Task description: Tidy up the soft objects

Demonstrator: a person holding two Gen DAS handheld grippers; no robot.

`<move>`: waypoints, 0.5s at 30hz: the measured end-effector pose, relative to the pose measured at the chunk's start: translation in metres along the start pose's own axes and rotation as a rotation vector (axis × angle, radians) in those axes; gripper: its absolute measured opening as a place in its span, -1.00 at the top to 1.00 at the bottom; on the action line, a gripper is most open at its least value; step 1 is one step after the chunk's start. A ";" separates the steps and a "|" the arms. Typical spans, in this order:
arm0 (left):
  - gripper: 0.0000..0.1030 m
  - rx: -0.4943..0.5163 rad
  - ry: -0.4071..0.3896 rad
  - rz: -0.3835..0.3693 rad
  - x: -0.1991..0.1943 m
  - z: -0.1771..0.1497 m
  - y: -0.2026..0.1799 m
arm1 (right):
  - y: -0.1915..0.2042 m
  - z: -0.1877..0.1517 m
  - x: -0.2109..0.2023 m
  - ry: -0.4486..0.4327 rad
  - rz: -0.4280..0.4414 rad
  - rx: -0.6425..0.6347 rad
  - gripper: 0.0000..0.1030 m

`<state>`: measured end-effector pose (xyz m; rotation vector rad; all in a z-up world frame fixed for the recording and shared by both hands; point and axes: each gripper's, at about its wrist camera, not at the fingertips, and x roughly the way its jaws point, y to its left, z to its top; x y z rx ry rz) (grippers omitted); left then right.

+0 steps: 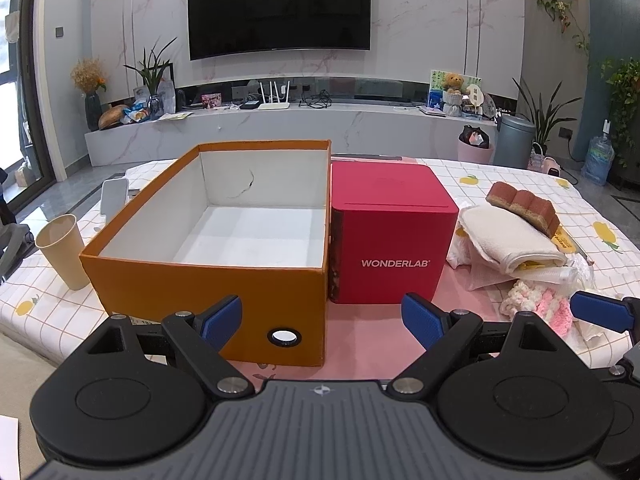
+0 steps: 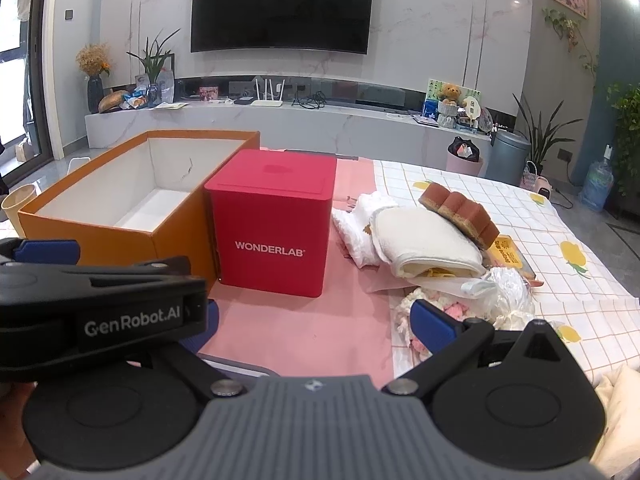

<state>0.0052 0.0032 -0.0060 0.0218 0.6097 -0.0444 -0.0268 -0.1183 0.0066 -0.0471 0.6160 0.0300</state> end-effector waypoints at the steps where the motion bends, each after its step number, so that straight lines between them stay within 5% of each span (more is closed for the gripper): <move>1: -1.00 0.000 -0.001 -0.001 0.000 0.000 0.000 | 0.000 0.000 -0.001 0.001 0.000 0.000 -0.94; 15: -1.00 0.016 0.002 0.016 0.002 -0.004 -0.001 | 0.002 -0.001 0.001 0.019 -0.005 -0.010 -0.94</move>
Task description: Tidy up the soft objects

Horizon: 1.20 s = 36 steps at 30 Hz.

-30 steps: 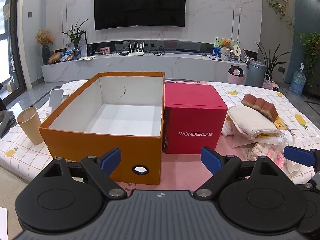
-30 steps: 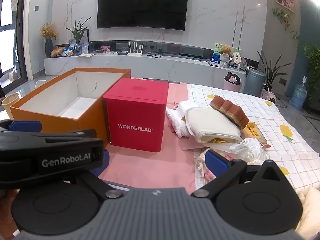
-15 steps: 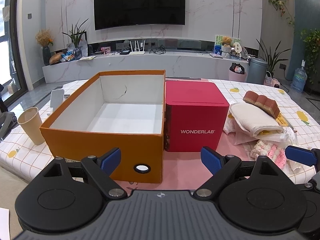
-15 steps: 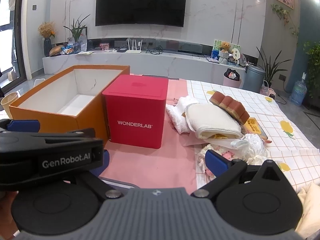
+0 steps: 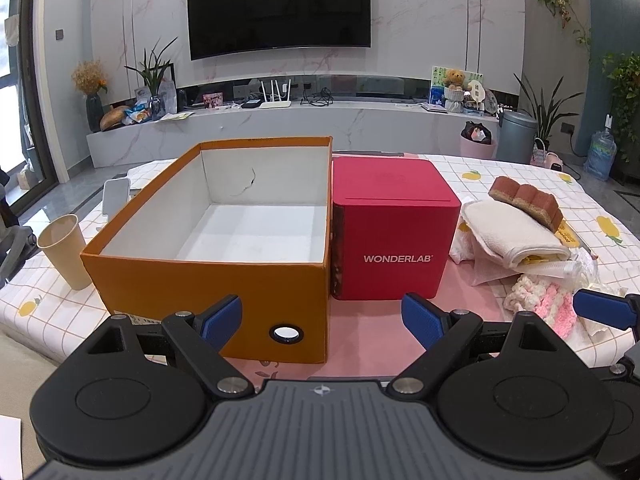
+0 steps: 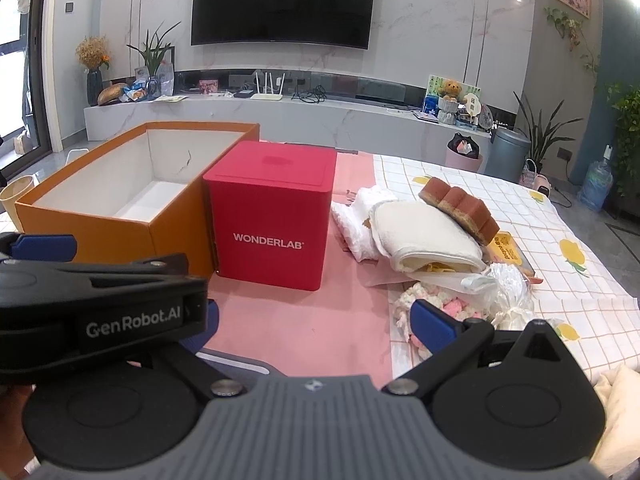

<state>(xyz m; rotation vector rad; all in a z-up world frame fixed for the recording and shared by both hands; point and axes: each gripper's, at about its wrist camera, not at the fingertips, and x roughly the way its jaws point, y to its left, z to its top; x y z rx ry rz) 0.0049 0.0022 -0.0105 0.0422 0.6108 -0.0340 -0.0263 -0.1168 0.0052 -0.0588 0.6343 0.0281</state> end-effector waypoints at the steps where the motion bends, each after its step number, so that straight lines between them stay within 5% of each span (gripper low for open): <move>1: -1.00 -0.002 0.001 -0.002 0.000 0.000 0.000 | 0.000 0.000 0.000 0.001 0.000 0.001 -0.94; 21: -1.00 -0.016 -0.018 0.019 -0.007 0.004 -0.007 | 0.002 0.001 -0.005 -0.041 -0.037 -0.046 -0.94; 28: -0.95 0.036 -0.053 -0.055 -0.007 0.021 -0.030 | -0.012 0.009 -0.011 -0.093 -0.071 -0.052 -0.94; 36: -0.95 -0.030 -0.056 -0.157 0.014 0.040 -0.052 | -0.053 0.009 0.009 -0.032 -0.175 -0.066 -0.95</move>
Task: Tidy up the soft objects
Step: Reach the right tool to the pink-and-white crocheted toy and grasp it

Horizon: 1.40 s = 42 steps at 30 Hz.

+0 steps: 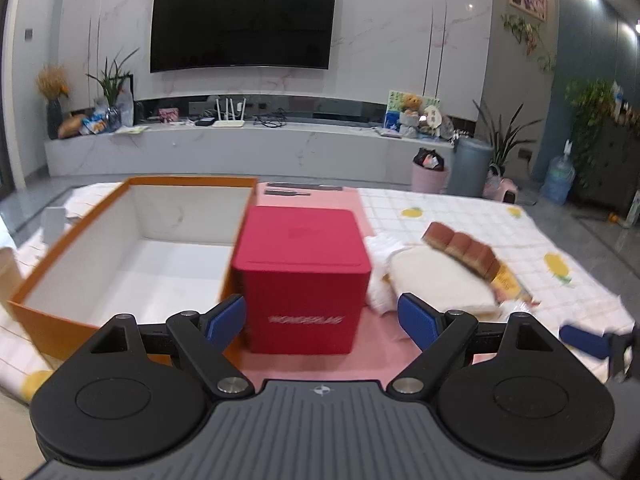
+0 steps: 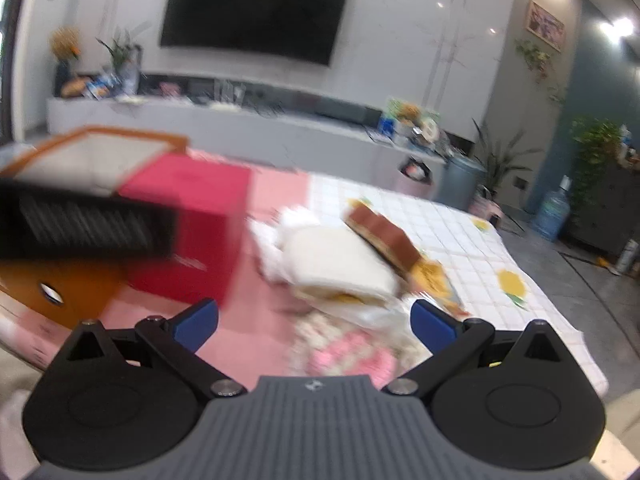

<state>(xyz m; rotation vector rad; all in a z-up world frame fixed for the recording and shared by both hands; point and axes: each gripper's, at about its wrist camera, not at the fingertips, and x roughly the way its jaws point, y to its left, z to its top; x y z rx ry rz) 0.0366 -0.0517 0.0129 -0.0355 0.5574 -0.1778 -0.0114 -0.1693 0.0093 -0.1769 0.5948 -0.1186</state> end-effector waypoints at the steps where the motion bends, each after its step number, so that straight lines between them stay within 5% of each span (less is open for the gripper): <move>1: -0.95 0.003 0.002 -0.009 0.004 -0.001 -0.002 | -0.004 -0.002 0.007 0.024 -0.017 -0.003 -0.95; 5: -0.95 0.022 0.041 -0.074 0.019 -0.016 -0.004 | -0.018 -0.011 0.033 0.124 -0.073 0.049 -0.94; 12: -0.95 0.033 0.070 -0.103 0.040 -0.042 0.004 | -0.025 -0.020 0.058 0.168 0.014 0.161 -0.94; 18: -0.95 -0.007 0.126 -0.130 0.060 -0.049 0.016 | -0.009 -0.022 0.080 0.183 0.067 0.078 -0.93; 22: -0.95 -0.075 0.201 -0.129 0.081 -0.058 0.031 | -0.006 -0.024 0.101 0.241 0.016 0.091 -0.66; 25: -0.96 -0.085 0.254 -0.143 0.094 -0.067 0.034 | -0.003 -0.027 0.116 0.269 -0.009 0.089 -0.66; 32: -0.96 0.044 0.159 -0.086 0.084 -0.081 0.017 | -0.005 -0.031 0.128 0.241 -0.069 0.117 -0.69; 42: -0.97 0.102 0.143 -0.053 0.087 -0.085 0.011 | -0.007 -0.030 0.123 0.242 -0.101 0.122 0.02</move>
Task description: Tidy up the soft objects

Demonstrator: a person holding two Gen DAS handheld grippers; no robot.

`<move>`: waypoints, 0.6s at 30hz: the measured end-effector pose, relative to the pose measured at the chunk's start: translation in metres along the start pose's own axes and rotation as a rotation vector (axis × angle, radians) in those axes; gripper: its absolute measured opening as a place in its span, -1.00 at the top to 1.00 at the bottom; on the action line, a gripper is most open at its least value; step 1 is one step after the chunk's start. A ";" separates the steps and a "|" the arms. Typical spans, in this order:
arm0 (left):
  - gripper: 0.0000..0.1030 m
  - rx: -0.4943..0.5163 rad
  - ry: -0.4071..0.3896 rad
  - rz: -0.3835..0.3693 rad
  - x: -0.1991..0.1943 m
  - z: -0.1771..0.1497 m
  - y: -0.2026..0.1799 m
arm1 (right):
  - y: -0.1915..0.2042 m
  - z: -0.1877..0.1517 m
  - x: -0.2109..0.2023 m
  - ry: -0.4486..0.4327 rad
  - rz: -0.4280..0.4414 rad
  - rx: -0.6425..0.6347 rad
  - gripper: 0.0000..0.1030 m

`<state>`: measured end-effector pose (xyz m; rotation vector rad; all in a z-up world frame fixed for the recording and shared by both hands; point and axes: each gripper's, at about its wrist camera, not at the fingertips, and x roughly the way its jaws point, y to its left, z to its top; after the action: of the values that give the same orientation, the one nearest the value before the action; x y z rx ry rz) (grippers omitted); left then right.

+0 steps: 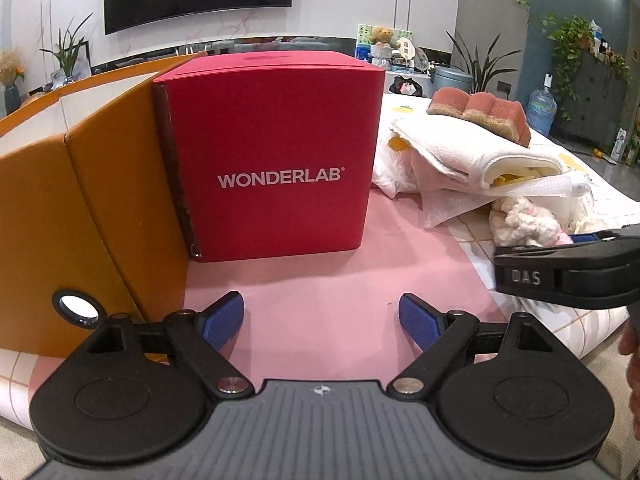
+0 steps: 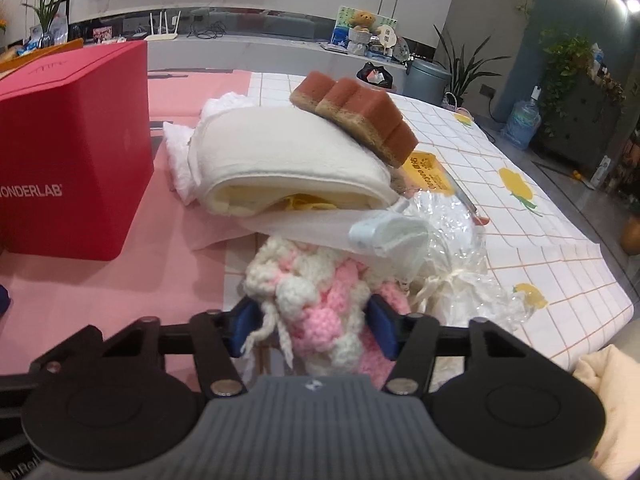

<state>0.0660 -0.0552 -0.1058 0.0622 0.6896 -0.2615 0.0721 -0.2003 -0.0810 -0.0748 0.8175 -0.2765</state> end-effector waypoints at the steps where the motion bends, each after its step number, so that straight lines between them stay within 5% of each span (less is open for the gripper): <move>1: -0.97 0.003 -0.002 0.005 0.002 0.000 -0.001 | 0.000 0.000 0.000 0.005 -0.004 -0.002 0.10; 12: -0.98 0.051 -0.033 0.090 0.002 -0.005 -0.018 | -0.012 -0.003 -0.044 0.043 0.217 0.055 0.23; 18: -0.98 0.106 -0.064 0.127 -0.010 -0.004 -0.037 | -0.044 0.007 -0.091 -0.093 0.289 0.165 0.22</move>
<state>0.0471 -0.0882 -0.1013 0.1971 0.6050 -0.1768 0.0080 -0.2180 -0.0040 0.1836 0.6999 -0.0661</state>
